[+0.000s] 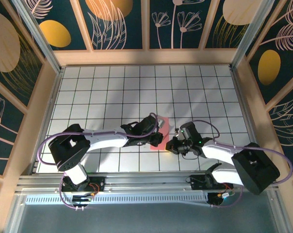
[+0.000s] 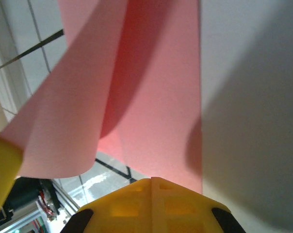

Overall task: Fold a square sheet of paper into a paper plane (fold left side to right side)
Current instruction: Fold the triangle a second time at the center of the table.

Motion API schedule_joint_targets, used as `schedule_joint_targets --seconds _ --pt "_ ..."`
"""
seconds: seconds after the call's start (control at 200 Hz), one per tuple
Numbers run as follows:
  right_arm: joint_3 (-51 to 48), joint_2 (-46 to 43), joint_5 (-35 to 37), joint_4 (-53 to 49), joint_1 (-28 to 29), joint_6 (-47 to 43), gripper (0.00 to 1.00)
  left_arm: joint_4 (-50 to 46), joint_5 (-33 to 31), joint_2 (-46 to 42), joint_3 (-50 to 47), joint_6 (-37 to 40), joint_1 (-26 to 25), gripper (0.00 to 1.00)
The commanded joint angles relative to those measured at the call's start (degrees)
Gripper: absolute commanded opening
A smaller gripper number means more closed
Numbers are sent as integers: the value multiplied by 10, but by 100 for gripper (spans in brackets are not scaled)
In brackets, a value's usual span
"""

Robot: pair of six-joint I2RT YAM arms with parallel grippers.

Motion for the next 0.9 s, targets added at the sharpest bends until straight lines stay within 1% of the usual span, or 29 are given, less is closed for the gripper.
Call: schedule_joint_targets --seconds 0.0,0.315,0.616,0.781,0.801,0.896 --pt "18 11 27 -12 8 0 0 2 1 -13 -8 -6 5 0" --pt "18 20 51 -68 8 -19 0 -28 -23 -6 -6 19 6 0" --pt "22 27 55 -79 9 -26 0 -43 -56 7 5 46 17 0" --pt "25 27 57 -83 8 -28 0 -48 -62 12 16 60 27 0" --pt "24 27 57 -83 8 -27 0 -47 -63 26 16 61 28 0" --pt "24 27 58 -83 8 -27 0 -47 -69 34 20 67 31 0"
